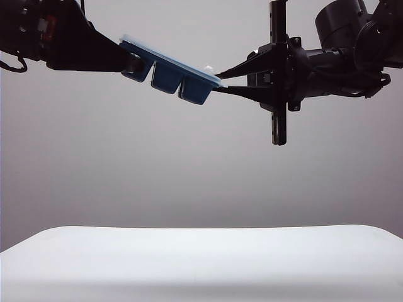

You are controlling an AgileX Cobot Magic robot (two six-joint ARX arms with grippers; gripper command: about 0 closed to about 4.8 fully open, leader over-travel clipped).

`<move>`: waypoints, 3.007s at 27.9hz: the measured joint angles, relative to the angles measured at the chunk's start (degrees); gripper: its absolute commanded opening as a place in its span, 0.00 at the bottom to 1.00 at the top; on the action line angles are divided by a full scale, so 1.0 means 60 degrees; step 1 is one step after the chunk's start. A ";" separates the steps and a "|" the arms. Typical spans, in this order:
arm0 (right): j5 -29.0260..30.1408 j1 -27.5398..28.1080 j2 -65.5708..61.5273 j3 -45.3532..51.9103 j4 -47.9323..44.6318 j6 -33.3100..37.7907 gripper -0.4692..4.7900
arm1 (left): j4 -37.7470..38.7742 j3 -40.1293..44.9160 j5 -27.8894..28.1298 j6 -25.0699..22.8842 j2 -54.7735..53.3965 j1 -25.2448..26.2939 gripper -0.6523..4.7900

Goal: Pick up the ice cube tray, remove its lid, and then place both the tray and the lid back on the table.

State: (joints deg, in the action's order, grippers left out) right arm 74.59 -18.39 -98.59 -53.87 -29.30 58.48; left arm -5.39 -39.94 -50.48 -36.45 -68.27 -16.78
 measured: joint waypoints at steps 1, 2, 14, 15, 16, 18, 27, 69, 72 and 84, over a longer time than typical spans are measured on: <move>-0.0047 -0.0069 -0.0004 0.0000 0.0000 0.0000 0.08 | -0.0004 0.0000 -0.0022 0.0007 0.0000 0.0000 1.00; -0.0055 -0.0091 -0.0004 0.0000 0.0000 0.0000 0.08 | -0.0004 0.0000 -0.0022 0.0011 0.0000 0.0000 1.00; -0.0076 -0.0317 -0.0004 -0.0029 0.0004 0.0087 0.08 | -0.0051 0.0000 -0.0270 0.0412 -0.0131 -0.0055 1.00; -0.0076 -0.0317 -0.0004 -0.0033 -0.0004 0.0113 0.08 | -0.0073 0.0000 -0.0273 0.0412 -0.0160 -0.0135 1.00; -0.0073 -0.0321 -0.0004 -0.0033 -0.0004 0.0153 0.08 | -0.0073 0.0000 -0.0284 0.0412 -0.0219 -0.0226 1.00; -0.0066 -0.0364 -0.0004 -0.0033 -0.0095 0.0219 0.08 | -0.0095 0.0000 -0.0277 0.0415 -0.0313 -0.0444 1.00; 0.0007 -0.0535 -0.0004 -0.0047 -0.0230 0.0324 0.08 | -0.0328 0.0004 0.0459 0.0448 -0.0699 -0.0991 0.97; 0.1763 0.0466 0.0004 -0.0055 0.0215 -0.0608 0.38 | -0.0725 0.0000 0.1344 0.0430 -0.0189 -0.0714 0.61; 0.1698 0.0510 0.0004 -0.0055 0.0219 -0.0576 0.38 | -0.0787 0.0000 0.1177 0.0430 -0.0189 -0.0637 0.61; 0.1370 -0.0080 0.0000 -0.0047 0.0288 -0.0503 0.37 | -0.1053 0.0000 0.0769 0.0448 -0.0189 -0.0663 0.61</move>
State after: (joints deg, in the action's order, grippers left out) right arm 82.81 -18.87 -98.59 -54.15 -27.57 55.46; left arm -11.70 -39.94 -45.87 -33.76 -69.41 -20.75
